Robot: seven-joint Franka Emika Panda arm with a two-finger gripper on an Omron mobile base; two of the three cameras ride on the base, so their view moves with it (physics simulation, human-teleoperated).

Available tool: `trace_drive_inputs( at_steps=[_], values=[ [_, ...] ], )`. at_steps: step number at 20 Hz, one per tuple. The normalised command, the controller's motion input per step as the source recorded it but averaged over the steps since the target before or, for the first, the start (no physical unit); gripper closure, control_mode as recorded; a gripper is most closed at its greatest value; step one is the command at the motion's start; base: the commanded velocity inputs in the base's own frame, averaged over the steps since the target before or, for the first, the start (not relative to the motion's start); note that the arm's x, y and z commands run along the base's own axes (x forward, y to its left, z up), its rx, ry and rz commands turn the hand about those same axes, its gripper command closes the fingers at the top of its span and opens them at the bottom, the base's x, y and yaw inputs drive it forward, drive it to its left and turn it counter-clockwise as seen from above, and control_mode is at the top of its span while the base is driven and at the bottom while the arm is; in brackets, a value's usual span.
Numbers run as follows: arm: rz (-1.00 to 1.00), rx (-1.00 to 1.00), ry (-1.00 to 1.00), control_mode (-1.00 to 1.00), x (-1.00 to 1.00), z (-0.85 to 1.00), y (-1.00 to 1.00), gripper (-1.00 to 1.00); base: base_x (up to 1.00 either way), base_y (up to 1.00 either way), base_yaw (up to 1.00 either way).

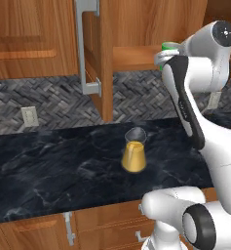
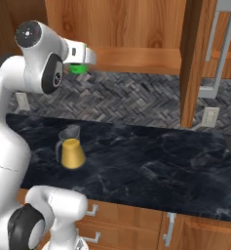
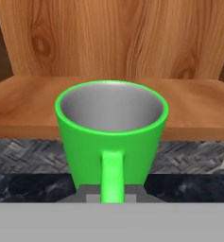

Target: There is a tray on the dining counter. Grab the cup, mug, and pitcher and place them on the tray. The pitcher may be placed next to the tray if it cannot fit the tray.

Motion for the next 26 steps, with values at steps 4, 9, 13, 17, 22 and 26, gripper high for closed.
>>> trace_drive_inputs(
  at_steps=[4,9,13,17,22,26],
  values=[
    [-0.01,0.0,0.0,-1.0,-1.0,-0.2,0.11,1.0,0.0,0.0,0.0],
    [0.0,0.0,0.04,-1.0,-0.93,-0.23,0.1,1.0,0.0,0.0,0.0],
    [-0.04,0.0,0.12,-1.0,-0.41,-0.49,0.09,1.0,0.0,0.0,0.0],
    [-0.06,0.0,0.15,-1.0,-0.06,-0.56,0.0,1.0,0.0,0.0,0.0],
    [-0.02,0.0,0.08,-1.0,0.0,-0.45,-0.01,1.0,0.0,0.0,0.0],
    [0.0,0.0,0.0,1.0,-0.05,-0.2,0.0,1.0,-0.06,0.0,0.0]
  ],
)
